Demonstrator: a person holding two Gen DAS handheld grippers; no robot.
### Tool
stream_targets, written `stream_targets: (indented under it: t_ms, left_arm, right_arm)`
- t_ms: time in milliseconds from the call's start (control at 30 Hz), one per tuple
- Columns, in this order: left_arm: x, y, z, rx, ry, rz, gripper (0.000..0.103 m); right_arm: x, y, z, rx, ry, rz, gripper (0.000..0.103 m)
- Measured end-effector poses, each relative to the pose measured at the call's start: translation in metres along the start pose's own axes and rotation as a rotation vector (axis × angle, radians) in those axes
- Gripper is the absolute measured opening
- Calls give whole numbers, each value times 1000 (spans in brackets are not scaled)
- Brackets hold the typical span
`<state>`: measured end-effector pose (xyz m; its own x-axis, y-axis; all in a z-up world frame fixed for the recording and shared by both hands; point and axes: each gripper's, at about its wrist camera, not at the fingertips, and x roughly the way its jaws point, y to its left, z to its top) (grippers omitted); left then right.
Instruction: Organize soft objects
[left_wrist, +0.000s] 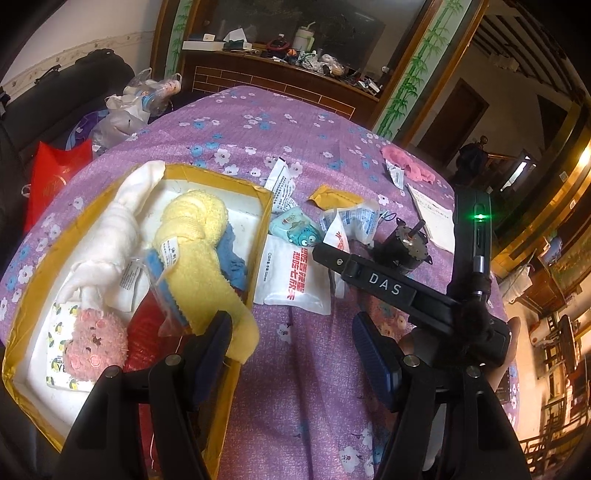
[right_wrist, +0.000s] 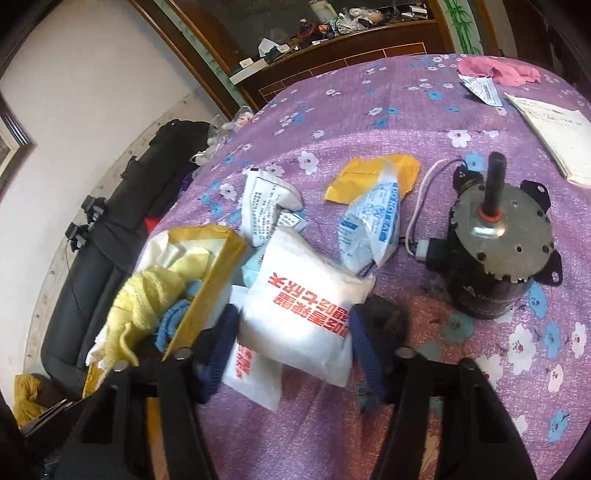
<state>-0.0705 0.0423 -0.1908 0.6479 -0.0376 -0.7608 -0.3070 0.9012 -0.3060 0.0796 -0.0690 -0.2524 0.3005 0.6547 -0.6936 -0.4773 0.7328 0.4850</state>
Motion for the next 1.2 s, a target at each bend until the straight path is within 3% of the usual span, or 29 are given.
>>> stream_targets:
  t_ms: [167, 433, 800, 1200]
  left_arm:
    - [1, -2, -2, 8, 5, 6, 71]
    - [4, -12, -7, 42, 17, 12, 71]
    - [26, -33, -10, 134, 57, 43, 71]
    - [75, -58, -7, 317, 104, 166, 72]
  right_arm:
    - [-11, 8, -3, -36, -32, 9, 25]
    - [-35, -2, -5, -4, -88, 22, 7]
    - [-84, -34, -30, 102, -159, 118, 3]
    - [-82, -62, -43, 177, -168, 147, 3]
